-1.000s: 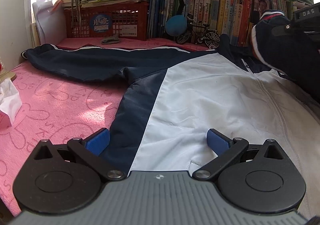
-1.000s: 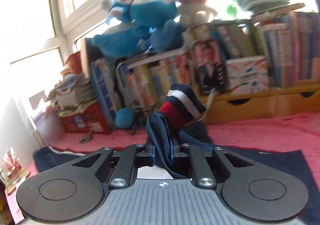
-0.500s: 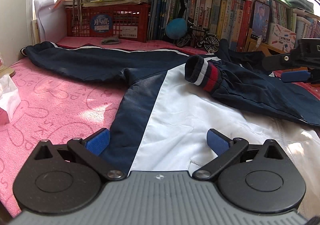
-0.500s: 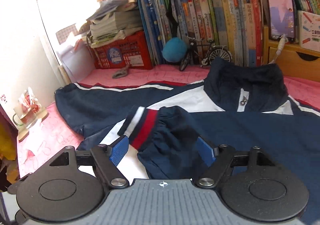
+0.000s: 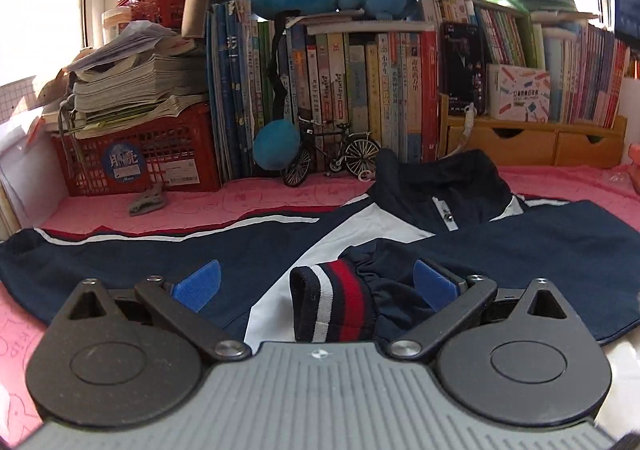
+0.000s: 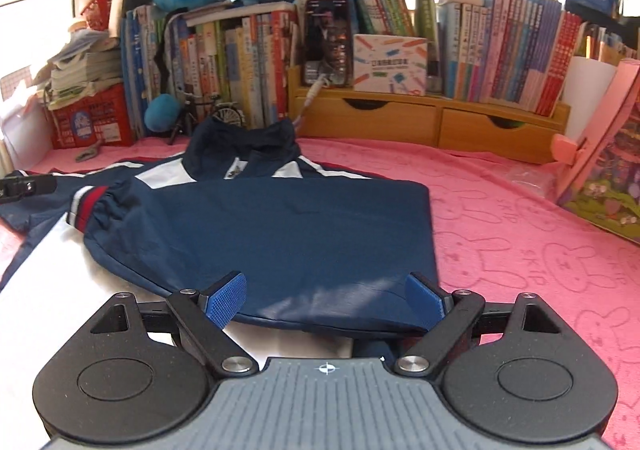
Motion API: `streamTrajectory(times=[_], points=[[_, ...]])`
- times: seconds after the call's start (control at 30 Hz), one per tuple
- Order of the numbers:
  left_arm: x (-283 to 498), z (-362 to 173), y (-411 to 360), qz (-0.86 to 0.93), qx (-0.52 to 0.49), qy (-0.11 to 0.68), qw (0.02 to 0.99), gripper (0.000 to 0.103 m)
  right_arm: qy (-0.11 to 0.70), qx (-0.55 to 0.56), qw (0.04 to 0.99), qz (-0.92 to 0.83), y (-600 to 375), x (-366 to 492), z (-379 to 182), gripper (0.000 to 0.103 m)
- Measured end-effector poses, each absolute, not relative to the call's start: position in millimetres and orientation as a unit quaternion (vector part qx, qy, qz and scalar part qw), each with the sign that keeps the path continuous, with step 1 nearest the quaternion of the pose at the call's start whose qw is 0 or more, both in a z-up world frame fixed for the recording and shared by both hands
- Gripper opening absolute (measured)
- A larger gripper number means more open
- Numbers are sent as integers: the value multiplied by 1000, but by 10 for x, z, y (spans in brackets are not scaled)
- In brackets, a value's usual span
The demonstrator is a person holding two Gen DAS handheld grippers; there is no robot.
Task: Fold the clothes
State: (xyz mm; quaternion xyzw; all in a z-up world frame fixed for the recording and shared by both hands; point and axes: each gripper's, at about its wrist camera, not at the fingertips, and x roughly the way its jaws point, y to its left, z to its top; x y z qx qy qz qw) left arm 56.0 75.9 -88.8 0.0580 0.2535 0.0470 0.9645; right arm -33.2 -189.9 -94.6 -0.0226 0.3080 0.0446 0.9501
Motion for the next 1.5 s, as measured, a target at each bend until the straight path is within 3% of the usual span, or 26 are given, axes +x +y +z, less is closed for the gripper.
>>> streamTrajectory(times=[0.17, 0.57, 0.67, 0.83, 1.1, 1.27, 1.37, 1.5], points=[[800, -1274, 870, 80, 120, 287, 947, 103, 305, -102, 947, 10, -1928, -483, -1061, 90], [780, -1299, 869, 94, 159, 277, 943, 103, 270, -238, 929, -89, -1815, -138, -1407, 91], [805, -1304, 902, 85, 154, 278, 944, 103, 275, -227, 924, -137, -2115, -109, -1427, 97], [829, -1304, 916, 85, 146, 281, 945, 103, 301, -169, 930, -130, -2313, -170, -1421, 97], [841, -1310, 919, 81, 146, 284, 944, 103, 259, -258, 930, -40, -1658, -200, -1392, 95], [863, -1306, 1040, 67, 114, 295, 946, 103, 244, -344, 893, -158, -1789, -18, -1577, 97], [889, -1308, 1055, 66, 108, 298, 946, 103, 269, -270, 912, -149, -2018, -65, -1549, 101], [946, -1312, 1018, 67, 121, 297, 945, 103, 253, -291, 907, -167, -1915, -99, -1597, 100]])
